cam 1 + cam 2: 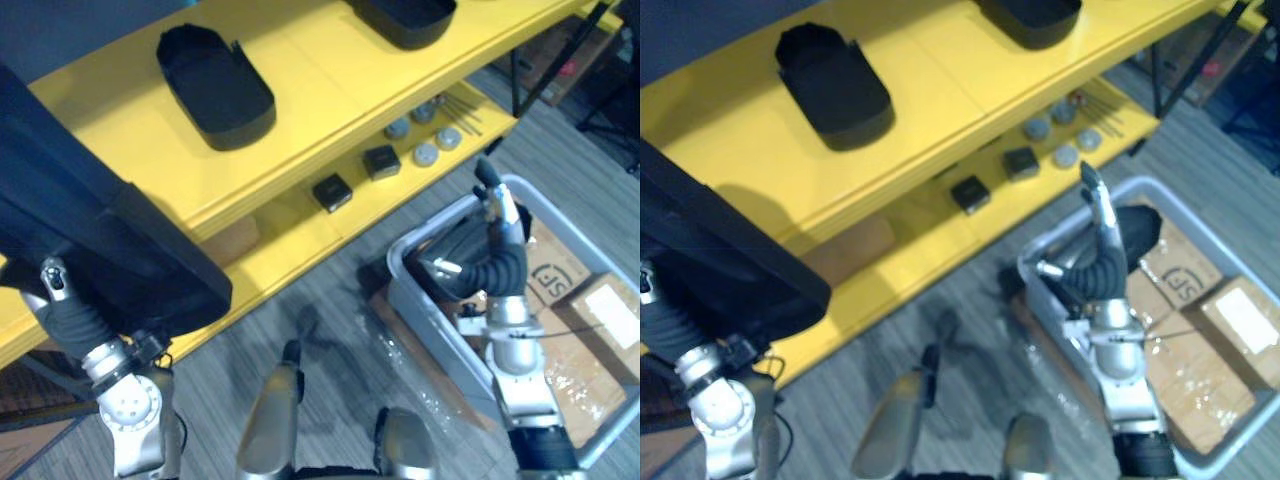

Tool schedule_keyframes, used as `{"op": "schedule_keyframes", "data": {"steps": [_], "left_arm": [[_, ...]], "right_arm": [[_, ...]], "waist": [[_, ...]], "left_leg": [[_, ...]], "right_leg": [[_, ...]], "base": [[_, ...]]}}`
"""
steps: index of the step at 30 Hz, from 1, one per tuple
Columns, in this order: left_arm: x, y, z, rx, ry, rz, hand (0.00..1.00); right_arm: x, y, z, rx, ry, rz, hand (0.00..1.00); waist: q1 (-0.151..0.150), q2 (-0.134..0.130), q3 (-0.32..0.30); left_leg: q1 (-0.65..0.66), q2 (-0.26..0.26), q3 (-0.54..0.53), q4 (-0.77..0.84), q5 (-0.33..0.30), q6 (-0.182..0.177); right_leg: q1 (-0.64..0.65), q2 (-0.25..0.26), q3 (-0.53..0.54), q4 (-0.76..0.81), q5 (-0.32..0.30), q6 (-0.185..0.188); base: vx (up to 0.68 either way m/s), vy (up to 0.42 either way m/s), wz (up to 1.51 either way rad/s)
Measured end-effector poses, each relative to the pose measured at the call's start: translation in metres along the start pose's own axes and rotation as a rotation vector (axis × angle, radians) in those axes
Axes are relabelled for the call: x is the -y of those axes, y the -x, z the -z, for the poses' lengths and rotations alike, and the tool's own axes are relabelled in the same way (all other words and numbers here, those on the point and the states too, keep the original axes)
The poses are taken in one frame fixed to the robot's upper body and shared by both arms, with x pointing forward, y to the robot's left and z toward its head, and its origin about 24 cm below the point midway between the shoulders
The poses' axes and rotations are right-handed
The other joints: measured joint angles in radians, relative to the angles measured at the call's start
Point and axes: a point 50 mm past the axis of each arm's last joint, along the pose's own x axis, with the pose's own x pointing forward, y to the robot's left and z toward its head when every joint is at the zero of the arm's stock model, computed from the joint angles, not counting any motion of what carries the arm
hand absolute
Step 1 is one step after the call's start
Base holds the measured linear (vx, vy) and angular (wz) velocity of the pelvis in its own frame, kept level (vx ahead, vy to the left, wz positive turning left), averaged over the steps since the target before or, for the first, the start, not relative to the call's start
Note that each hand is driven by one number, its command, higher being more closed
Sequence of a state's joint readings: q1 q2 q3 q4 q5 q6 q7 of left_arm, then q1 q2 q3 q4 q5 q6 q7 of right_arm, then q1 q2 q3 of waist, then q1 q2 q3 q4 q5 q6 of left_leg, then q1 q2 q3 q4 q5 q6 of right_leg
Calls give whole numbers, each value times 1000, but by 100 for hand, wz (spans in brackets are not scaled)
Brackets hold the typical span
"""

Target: Walk over and take plastic housings, then place them on the shelf

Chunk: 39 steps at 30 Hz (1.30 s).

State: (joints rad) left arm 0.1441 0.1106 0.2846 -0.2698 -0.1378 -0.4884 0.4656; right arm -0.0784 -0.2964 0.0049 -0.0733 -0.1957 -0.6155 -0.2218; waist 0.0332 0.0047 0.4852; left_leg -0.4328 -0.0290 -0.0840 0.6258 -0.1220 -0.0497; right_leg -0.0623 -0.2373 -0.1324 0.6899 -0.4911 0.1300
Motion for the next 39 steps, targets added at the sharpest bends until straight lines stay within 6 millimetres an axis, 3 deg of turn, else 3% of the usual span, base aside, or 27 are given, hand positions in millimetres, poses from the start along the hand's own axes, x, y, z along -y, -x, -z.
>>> {"op": "schedule_keyframes", "data": {"steps": [3,6,7,9,10,11,12,14,16,17,18,20,21,23,24,25,26,28,33,36,38,39], "left_arm": [[-2,2,1,-7,-14,1,100],[-8,2,-3,40,-116,-20,100],[-12,0,-6,60,-141,-27,100],[-13,-2,-9,89,-162,-80,100],[-10,-3,-13,120,-189,-93,100],[-7,-3,-16,141,-217,-93,100],[-5,-3,-18,150,-222,-91,100],[2,-4,-20,162,-198,-82,100],[7,-1,-18,144,-173,-77,100],[8,0,-17,135,-162,-73,100],[11,3,-16,124,-154,-57,100],[19,15,-12,70,-118,-40,100],[20,17,-11,61,-108,-35,100],[30,20,-11,48,-76,18,100],[34,20,-11,44,-55,35,100],[44,21,-12,41,-12,75,100],[51,21,-13,46,14,97,100],[57,19,-15,59,40,111,100],[58,18,-16,45,20,130,100],[50,10,-18,57,-96,143,100],[28,-3,-14,50,-268,138,100],[22,-7,-13,43,-303,131,100]], "right_arm": [[-5,8,1,-29,-7,0,0],[0,15,3,-50,4,65,0],[-1,20,3,-58,-2,91,0],[-6,19,-2,-25,-20,95,0],[-15,18,-5,-13,-43,83,0],[-25,17,-8,3,-68,51,0],[-32,15,-12,20,-79,25,0],[-52,10,-23,78,-140,-49,0],[-60,8,-30,119,-140,-75,0],[-62,7,-32,130,-133,-75,0],[-70,8,-35,145,-111,-73,0],[-78,13,-37,155,-69,-90,0],[-80,14,-38,161,-64,-96,0],[-81,18,-36,136,-41,-85,0],[-78,18,-35,129,-21,-75,0],[-70,20,-30,110,23,-45,0],[-63,20,-26,94,60,-15,0],[-50,19,-22,79,112,70,0],[-26,18,-44,151,179,258,0],[13,22,-52,166,329,412,0],[54,28,-53,150,507,524,0],[64,29,-54,143,546,546,0]], "waist": [[5,-2,0],[7,-8,-14],[4,-32,-44],[2,-34,-55],[-7,-35,-56],[-16,-38,-65],[-17,-38,-68],[-20,-21,-82],[-20,0,-113],[-20,1,-115],[-19,-25,-133],[-13,0,-169],[-12,5,-172],[-45,6,-172],[-55,7,-173],[-66,14,-177],[-65,19,-179],[-49,23,-180],[-49,22,-187],[-54,25,-207],[-78,28,-228],[-80,29,-230]], "left_leg": [[0,-19,0,39,-39,8],[34,-50,7,23,-66,18],[47,-58,42,8,-87,50],[65,-77,28,16,-99,61],[100,-86,-8,-4,-104,65],[151,-86,-44,-41,-96,64],[175,-85,-64,-56,-96,64],[262,-64,-152,-116,-95,63],[280,-42,-207,-136,-94,58],[286,-38,-209,-137,-95,55],[297,-58,-210,-136,-106,35],[289,-26,-235,-155,-136,3],[291,-9,-221,-169,-138,7],[293,99,-41,-221,-114,21],[294,124,8,-237,-94,18],[300,154,87,-275,-37,-9],[321,152,104,-318,-1,-46],[347,129,121,-365,21,-38],[418,113,151,-429,30,-29],[437,106,175,-468,42,-28],[460,104,190,-494,47,-27],[469,105,198,-501,47,-27]], "right_leg": [[24,-15,-6,11,-26,11],[113,-39,-36,-86,-34,15],[137,-48,-45,-103,-4,5],[48,-62,8,122,103,-34],[-13,-56,39,259,250,-64],[-40,-34,63,328,272,-70],[-48,-12,68,333,232,-74],[-50,111,72,144,144,-96],[-84,188,83,-50,144,-98],[-89,198,85,-108,155,-90],[-80,183,95,-266,323,-88],[-61,192,40,-290,324,-95],[-49,192,18,-306,323,-101],[5,175,-75,-330,311,-124],[16,164,-102,-330,304,-126],[28,146,-137,-324,297,-122],[29,134,-142,-322,295,-120],[31,115,-129,-326,295,-118],[80,108,-100,-374,303,-104],[84,113,-83,-406,317,-83],[94,114,-70,-424,324,-74],[98,115,-62,-428,326,-74]], "base": [[47,38,8],[142,72,32],[316,90,41],[269,65,50],[226,42,69],[350,20,72],[391,-61,79],[340,-132,89],[241,-144,88],[288,-175,111],[222,-160,97],[203,-160,92],[182,-148,80],[170,-159,110],[161,-111,130],[160,-29,91],[145,13,70],[97,68,6],[49,67,-12],[19,31,-16],[42,11,-18],[25,28,-25]]}}
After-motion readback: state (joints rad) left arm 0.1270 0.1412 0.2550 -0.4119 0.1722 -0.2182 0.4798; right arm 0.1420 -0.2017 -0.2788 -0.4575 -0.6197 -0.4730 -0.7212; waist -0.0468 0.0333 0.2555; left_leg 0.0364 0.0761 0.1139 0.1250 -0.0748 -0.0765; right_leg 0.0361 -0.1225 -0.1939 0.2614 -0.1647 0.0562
